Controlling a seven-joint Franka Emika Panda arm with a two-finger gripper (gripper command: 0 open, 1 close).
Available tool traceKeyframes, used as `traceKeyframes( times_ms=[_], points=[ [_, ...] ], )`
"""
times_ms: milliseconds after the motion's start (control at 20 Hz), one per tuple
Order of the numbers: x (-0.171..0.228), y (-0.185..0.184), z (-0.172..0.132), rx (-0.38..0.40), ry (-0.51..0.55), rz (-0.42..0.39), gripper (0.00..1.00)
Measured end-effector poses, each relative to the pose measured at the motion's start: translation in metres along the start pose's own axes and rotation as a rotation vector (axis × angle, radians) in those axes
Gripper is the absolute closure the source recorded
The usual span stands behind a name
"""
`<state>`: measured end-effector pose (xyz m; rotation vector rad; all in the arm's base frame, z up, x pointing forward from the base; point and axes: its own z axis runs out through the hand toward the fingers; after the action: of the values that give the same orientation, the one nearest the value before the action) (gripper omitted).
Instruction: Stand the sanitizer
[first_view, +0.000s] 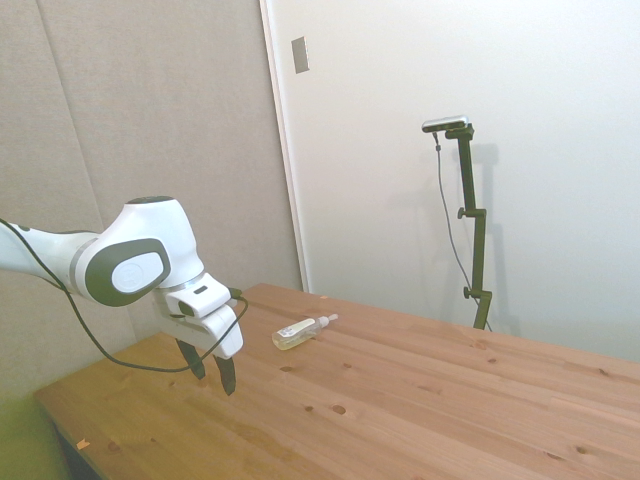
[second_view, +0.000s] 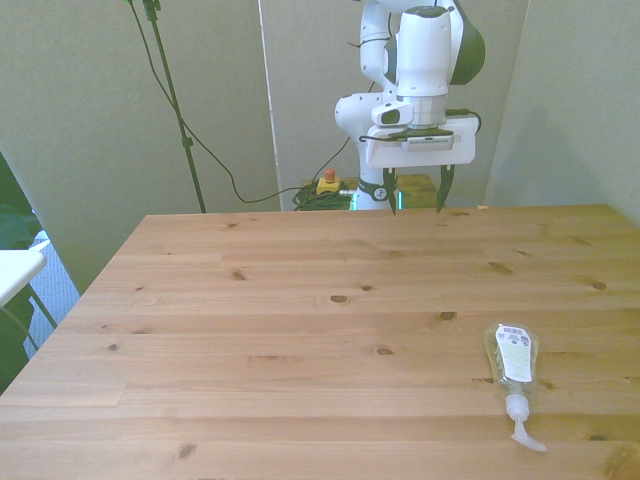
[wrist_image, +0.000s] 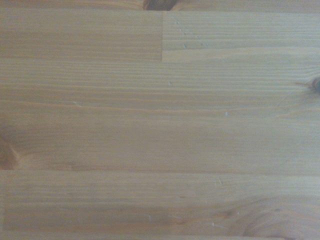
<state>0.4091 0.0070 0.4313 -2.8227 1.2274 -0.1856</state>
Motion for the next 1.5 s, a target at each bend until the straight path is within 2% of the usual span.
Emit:
traceKeyframes(
  times_ms=[150,250,550,1000,1350,1500],
  points=[
    [0.002,-0.002,0.000,0.003,0.003,0.004,0.00],
    [0.012,-0.017,-0.008,0.027,0.022,0.022,0.00],
    [0.049,-0.107,-0.018,0.093,0.098,0.104,0.00],
    [0.126,-0.236,0.028,0.153,0.142,0.225,0.00],
    [0.165,-0.286,0.057,0.192,0.173,0.286,0.00],
    [0.181,-0.298,0.078,0.175,0.168,0.304,0.00]
  ],
)
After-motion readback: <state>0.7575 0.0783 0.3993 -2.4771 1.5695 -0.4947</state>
